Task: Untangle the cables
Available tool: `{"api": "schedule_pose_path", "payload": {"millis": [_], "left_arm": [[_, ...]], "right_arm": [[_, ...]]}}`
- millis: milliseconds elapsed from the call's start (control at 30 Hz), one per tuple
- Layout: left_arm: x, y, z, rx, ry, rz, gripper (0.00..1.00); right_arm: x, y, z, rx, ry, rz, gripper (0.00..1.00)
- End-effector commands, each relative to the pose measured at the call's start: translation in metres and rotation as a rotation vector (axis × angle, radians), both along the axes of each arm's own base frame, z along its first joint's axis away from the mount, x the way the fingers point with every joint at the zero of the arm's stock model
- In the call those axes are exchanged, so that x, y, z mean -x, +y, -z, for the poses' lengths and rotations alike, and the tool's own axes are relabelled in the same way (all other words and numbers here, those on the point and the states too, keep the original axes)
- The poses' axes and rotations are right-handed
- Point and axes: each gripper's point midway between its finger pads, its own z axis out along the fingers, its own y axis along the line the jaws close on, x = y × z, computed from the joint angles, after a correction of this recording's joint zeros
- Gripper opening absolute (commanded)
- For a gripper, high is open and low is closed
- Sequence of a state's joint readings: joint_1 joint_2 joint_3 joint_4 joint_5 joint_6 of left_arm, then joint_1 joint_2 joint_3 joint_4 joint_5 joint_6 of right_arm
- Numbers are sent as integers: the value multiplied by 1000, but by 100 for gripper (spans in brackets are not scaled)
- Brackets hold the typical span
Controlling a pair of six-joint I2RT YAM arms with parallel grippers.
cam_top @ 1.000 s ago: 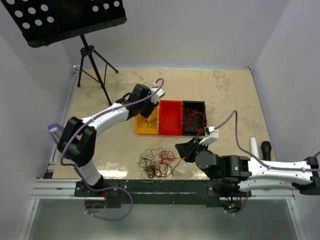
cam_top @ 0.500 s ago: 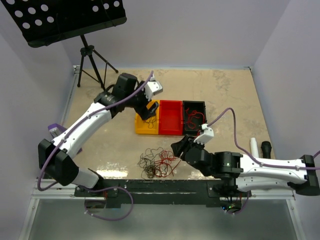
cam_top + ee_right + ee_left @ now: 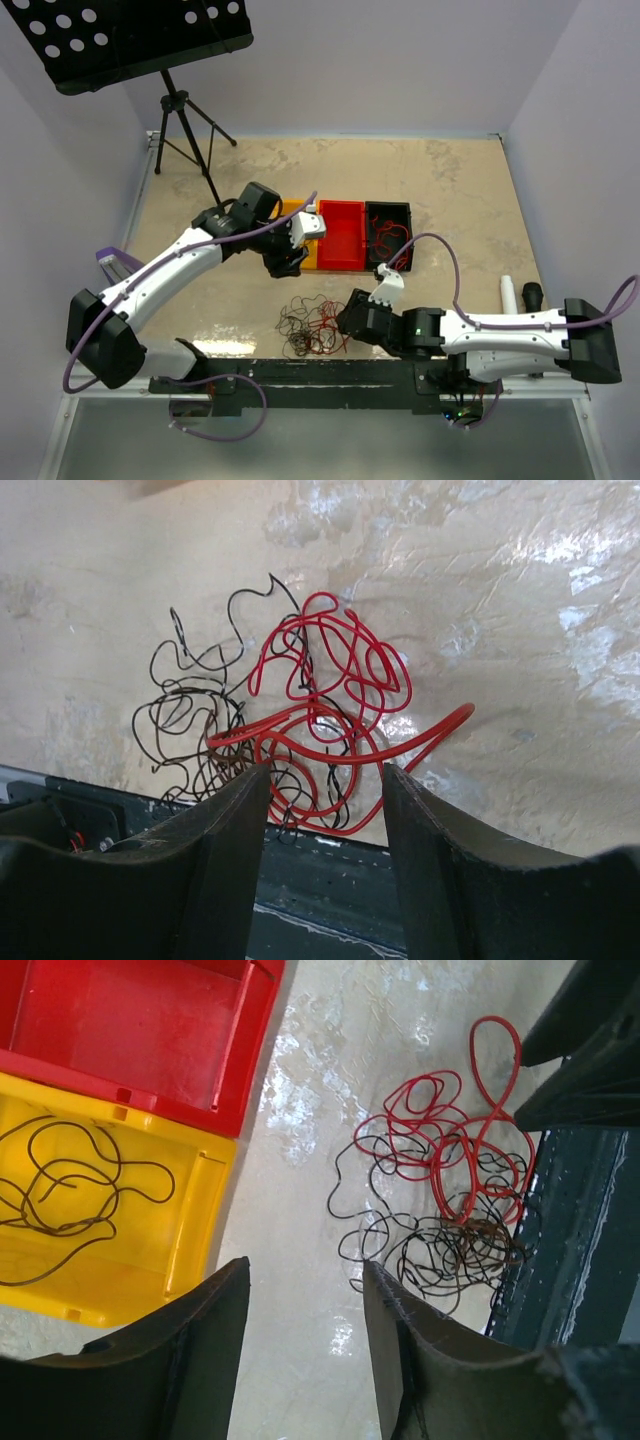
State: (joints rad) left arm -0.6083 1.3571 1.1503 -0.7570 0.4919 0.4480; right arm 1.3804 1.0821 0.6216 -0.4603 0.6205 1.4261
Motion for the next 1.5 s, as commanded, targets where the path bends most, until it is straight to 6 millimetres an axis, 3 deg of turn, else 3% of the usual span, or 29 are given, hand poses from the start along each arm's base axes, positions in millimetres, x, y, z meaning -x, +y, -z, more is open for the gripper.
{"api": "schedule_pose_path", "payload": {"millis": [0, 167, 367, 467, 600, 800, 1000, 1233, 1400, 1467], "left_arm": [[18, -1, -9, 61, -13, 78, 52], [25, 3, 1, 28, -15, 114, 50], [27, 8, 19, -3, -38, 117, 50], [37, 6, 27, 0, 4, 122, 55], [57, -3, 27, 35, 49, 170, 68], [78, -2, 42, 59, 70, 247, 81], [84, -4, 67, 9, 94, 277, 82], [86, -5, 88, -73, 123, 317, 78], [74, -5, 91, -125, 103, 320, 54], [72, -11, 82, -98, 91, 327, 51]], "right_arm": [[2, 7, -2, -54, 35, 33, 53], [-1, -8, -14, -67, 24, 70, 53], [-1, 3, -23, -192, 21, 70, 53], [-4, 22, -19, -157, 25, 16, 54], [-11, 25, -9, -50, 23, 41, 55], [-38, 13, -27, -106, -56, 175, 49], [-52, 13, -24, -65, -93, 240, 38], [-54, 16, -5, -49, -79, 259, 33], [-58, 16, -13, -53, -93, 290, 5], [-61, 11, -25, -59, -113, 307, 0]]}}
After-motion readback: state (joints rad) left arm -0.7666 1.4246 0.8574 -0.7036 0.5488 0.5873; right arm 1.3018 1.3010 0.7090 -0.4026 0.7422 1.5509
